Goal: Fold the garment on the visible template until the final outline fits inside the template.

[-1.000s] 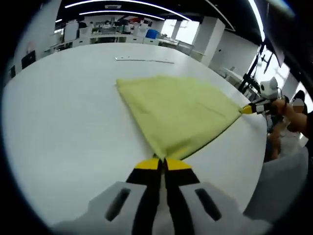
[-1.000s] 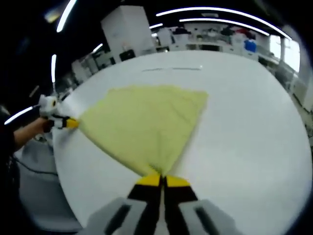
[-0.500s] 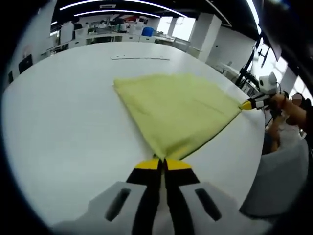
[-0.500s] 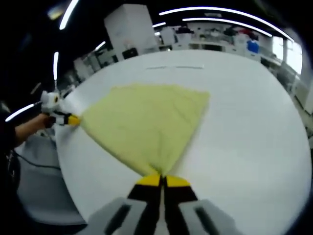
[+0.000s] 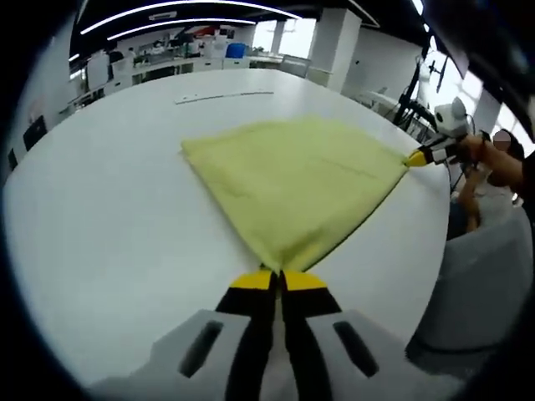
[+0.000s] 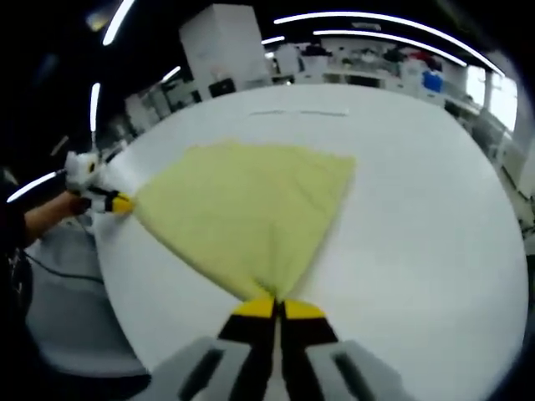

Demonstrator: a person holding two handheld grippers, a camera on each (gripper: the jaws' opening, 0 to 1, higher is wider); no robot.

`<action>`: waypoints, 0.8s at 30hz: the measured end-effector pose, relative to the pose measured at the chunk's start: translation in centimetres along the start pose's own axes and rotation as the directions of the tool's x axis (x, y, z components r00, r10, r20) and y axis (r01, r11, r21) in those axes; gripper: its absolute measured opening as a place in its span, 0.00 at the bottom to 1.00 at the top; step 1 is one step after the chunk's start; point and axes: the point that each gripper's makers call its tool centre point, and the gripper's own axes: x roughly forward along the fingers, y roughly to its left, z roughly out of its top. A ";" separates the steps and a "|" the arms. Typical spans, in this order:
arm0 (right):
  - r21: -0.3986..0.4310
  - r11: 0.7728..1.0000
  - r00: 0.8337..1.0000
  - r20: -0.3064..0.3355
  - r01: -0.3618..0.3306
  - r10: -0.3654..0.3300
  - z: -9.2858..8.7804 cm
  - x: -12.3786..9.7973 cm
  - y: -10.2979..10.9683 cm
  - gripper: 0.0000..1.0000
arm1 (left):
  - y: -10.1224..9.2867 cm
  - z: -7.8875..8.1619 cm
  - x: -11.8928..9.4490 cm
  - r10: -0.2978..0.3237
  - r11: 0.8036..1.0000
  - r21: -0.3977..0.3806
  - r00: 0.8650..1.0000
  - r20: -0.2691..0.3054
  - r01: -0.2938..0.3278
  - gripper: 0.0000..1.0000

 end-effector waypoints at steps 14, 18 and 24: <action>-0.051 0.997 0.998 0.002 0.064 -0.064 -0.2 -0.3 0.3 0.00 | 0.1 -0.3 -1.0 0.018 1.000 -0.020 1.000 0.020 -0.018 0.10; -0.055 0.996 0.997 0.006 0.072 -0.071 0.0 -0.7 0.2 0.14 | 0.1 -0.4 -1.2 0.019 0.999 -0.028 1.000 0.009 -0.019 0.19; -0.043 0.997 0.997 0.048 0.070 -0.068 1.2 -1.5 0.9 0.44 | -0.1 0.4 -2.0 0.020 0.998 -0.067 0.999 0.051 -0.016 0.32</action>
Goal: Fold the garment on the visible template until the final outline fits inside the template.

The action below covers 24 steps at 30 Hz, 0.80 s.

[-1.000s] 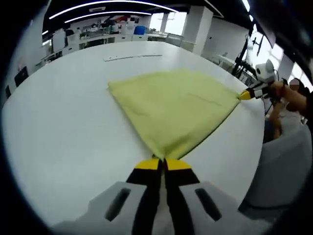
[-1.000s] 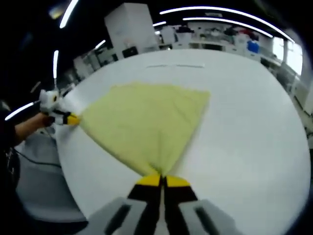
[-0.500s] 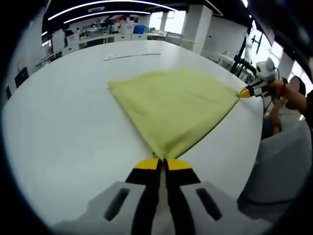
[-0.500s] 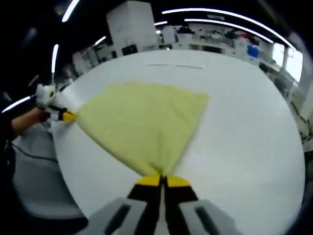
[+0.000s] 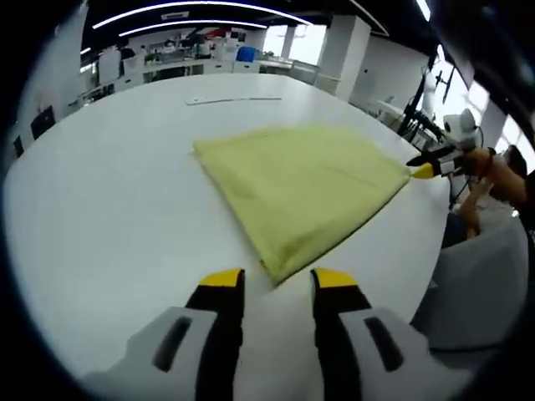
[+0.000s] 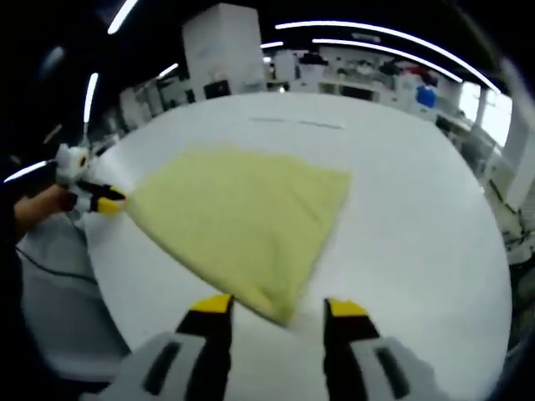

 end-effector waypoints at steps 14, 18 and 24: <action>-0.031 0.998 0.996 0.065 -0.050 0.052 3.7 -2.4 2.9 0.75 | -1.1 2.8 -3.3 0.011 0.999 -0.038 0.996 0.088 -0.008 0.70; -0.066 0.996 0.994 0.086 -0.058 0.064 4.6 -3.5 3.7 0.82 | -0.9 3.4 -4.3 0.045 0.997 -0.067 0.993 0.112 -0.037 0.80; -0.065 0.996 0.991 0.115 -0.059 0.066 5.7 -4.9 4.4 0.90 | -1.3 4.0 -5.8 0.063 0.996 -0.073 0.986 0.155 -0.052 0.91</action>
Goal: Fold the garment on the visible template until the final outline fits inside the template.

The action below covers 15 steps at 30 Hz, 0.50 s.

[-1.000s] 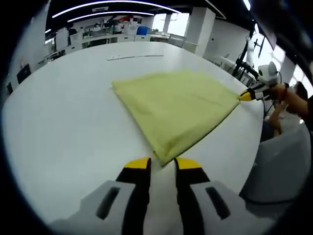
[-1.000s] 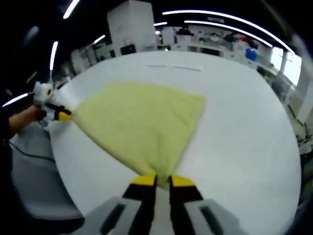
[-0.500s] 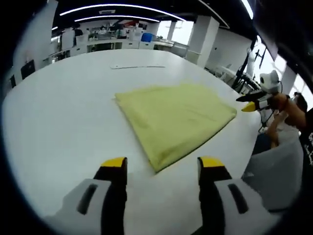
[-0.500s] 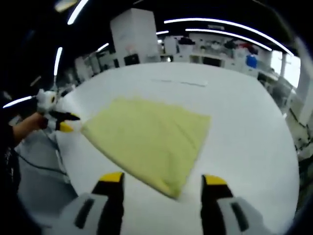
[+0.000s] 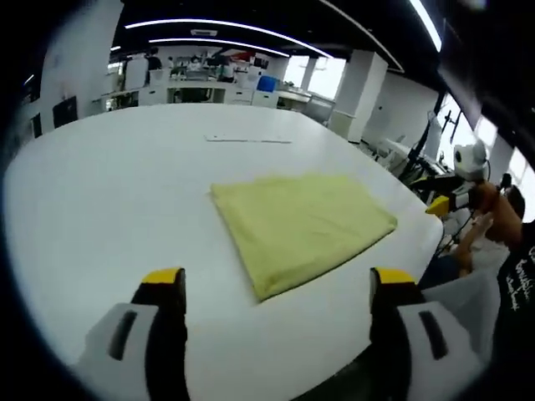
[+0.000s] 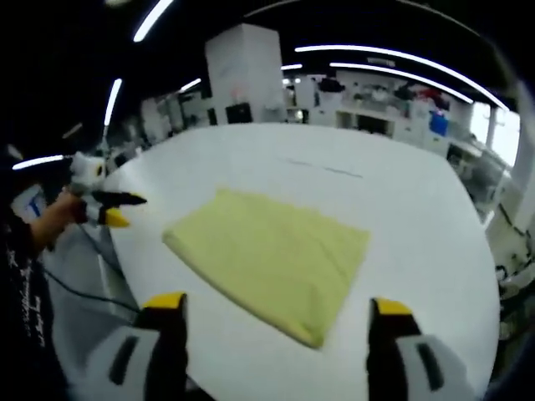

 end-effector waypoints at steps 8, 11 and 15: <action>0.002 1.000 1.000 0.021 -0.004 0.004 0.2 -1.5 1.1 0.99 | -1.1 0.1 -0.8 -0.019 0.999 0.040 1.000 -0.001 0.019 0.99; 0.001 1.000 1.000 0.025 -0.003 0.003 0.0 -2.2 1.5 0.99 | -0.5 -0.1 -1.1 -0.006 0.999 0.038 1.000 -0.008 0.006 0.99; -0.007 1.000 0.999 0.040 0.008 -0.008 0.0 -2.8 1.7 0.99 | -0.3 0.2 -1.8 0.003 0.999 0.052 1.000 0.002 -0.003 0.99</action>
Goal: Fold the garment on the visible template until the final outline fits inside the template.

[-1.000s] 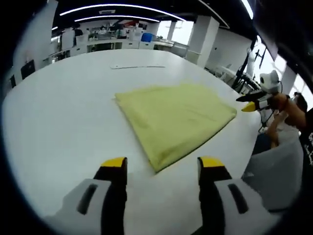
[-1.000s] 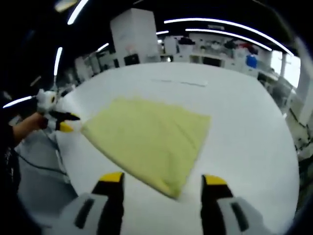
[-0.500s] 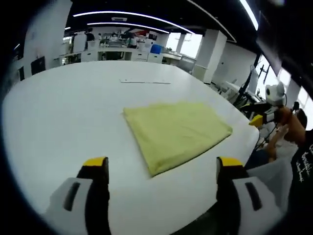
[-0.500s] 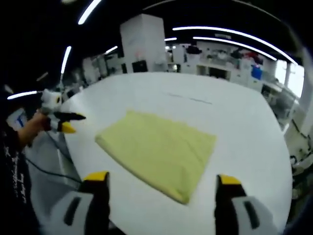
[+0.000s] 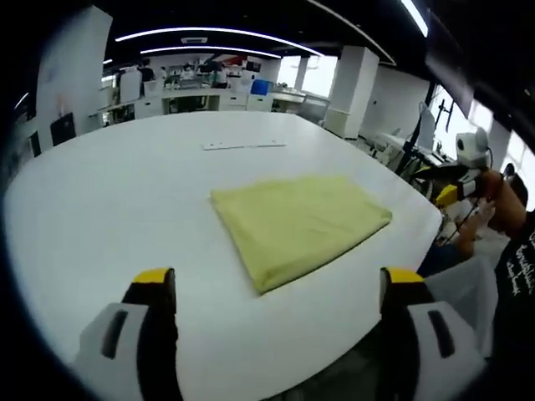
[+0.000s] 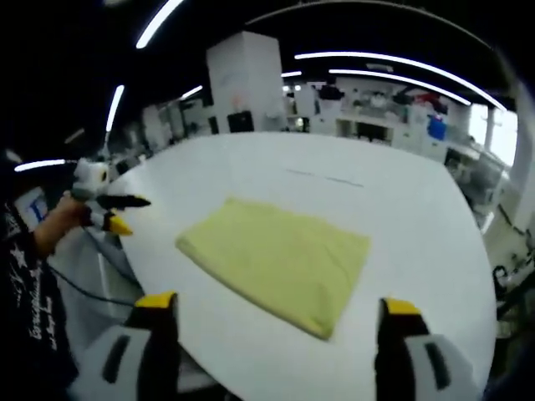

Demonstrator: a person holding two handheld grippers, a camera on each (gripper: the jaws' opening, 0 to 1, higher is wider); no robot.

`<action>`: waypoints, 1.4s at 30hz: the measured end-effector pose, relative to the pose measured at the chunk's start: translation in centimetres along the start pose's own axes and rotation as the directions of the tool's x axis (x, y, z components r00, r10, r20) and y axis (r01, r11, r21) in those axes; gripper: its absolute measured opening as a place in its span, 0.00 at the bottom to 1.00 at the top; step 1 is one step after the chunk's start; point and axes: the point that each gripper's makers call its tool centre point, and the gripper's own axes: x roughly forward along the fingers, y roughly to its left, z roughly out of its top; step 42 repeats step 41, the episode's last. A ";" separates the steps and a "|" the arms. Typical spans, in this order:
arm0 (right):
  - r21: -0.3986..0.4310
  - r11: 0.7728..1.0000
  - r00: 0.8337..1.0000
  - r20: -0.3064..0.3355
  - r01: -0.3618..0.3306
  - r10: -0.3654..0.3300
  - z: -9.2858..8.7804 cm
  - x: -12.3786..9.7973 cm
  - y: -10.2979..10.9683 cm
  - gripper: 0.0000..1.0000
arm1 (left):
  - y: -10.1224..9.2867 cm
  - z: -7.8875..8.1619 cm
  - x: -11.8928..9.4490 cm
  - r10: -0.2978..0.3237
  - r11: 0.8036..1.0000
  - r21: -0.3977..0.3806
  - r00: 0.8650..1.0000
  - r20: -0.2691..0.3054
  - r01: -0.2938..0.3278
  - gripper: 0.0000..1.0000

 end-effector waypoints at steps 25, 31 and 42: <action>0.054 0.998 0.997 0.064 0.045 -0.048 -0.8 -2.0 0.4 0.96 | -0.3 -1.0 -1.7 0.025 1.000 0.007 0.999 -0.022 -0.025 0.99; 0.057 0.997 0.997 0.056 0.049 -0.053 -1.2 -1.9 0.1 0.96 | -0.1 -1.0 -1.5 0.036 0.999 -0.006 0.999 -0.017 -0.036 0.99; 0.053 0.997 0.997 0.042 0.062 -0.064 -1.5 -1.7 -0.3 0.95 | 0.1 -1.3 -1.7 0.044 0.999 -0.014 0.999 -0.018 -0.044 0.99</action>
